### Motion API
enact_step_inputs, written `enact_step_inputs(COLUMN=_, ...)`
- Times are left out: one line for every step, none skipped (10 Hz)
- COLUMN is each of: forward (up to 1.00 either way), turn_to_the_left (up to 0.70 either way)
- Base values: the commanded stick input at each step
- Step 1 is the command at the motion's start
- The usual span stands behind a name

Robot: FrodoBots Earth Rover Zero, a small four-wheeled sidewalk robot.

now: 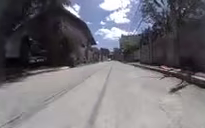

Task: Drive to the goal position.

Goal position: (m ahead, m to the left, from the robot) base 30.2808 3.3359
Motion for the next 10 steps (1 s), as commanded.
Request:
enact_step_inputs(forward=1.00, turn_to_the_left=-0.29)
enact_step_inputs(forward=1.00, turn_to_the_left=-0.14)
enact_step_inputs(forward=1.00, turn_to_the_left=0.00)
enact_step_inputs(forward=1.00, turn_to_the_left=0.00)
enact_step_inputs(forward=1.00, turn_to_the_left=0.00)
enact_step_inputs(forward=1.00, turn_to_the_left=0.00)
enact_step_inputs(forward=1.00, turn_to_the_left=0.00)
enact_step_inputs(forward=1.00, turn_to_the_left=0.00)
enact_step_inputs(forward=1.00, turn_to_the_left=0.00)
enact_step_inputs(forward=1.00, turn_to_the_left=0.03)
